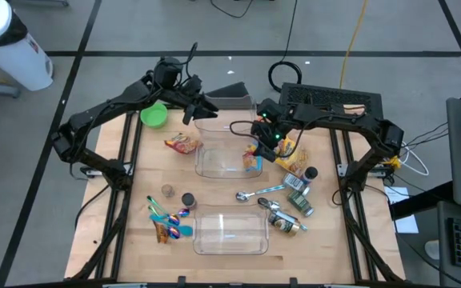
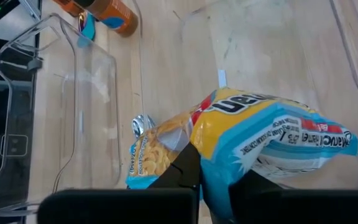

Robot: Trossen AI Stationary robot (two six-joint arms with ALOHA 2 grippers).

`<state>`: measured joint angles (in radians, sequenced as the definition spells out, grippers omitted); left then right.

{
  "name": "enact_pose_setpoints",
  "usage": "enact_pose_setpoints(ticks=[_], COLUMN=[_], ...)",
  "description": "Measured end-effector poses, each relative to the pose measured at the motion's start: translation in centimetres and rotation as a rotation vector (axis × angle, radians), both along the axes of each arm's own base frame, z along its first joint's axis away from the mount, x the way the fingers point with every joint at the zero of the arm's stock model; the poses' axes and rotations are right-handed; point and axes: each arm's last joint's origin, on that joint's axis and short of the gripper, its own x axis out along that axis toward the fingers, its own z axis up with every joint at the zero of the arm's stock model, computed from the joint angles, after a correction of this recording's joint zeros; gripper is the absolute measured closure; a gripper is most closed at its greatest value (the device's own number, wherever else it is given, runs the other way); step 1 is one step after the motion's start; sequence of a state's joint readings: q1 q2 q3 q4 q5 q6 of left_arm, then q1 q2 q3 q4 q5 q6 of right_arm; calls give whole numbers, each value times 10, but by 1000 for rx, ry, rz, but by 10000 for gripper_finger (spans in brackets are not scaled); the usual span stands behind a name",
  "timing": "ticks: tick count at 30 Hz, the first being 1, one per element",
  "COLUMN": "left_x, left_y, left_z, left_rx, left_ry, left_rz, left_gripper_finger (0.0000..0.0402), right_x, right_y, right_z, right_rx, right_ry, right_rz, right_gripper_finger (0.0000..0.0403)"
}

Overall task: Pick & Place Food Item
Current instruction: Put the blue noodle pack into the middle transparent bin

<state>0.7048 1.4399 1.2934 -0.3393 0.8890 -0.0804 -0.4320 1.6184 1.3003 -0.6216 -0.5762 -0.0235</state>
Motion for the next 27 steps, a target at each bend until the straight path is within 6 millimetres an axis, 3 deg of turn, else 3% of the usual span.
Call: enact_pose_setpoints(ticks=[14,27], left_x=[0,0], left_y=[0,0], left_z=[0,0], left_rx=[-1,-3], left_ry=[0,1], left_rz=[0,1], left_gripper_finger=[220,220], right_x=[0,0], right_y=[-1,-1], right_z=[-1,-1], right_rx=[-43,-49], right_ry=[18,13], right_rz=[-25,-19], right_gripper_finger=[401,366])
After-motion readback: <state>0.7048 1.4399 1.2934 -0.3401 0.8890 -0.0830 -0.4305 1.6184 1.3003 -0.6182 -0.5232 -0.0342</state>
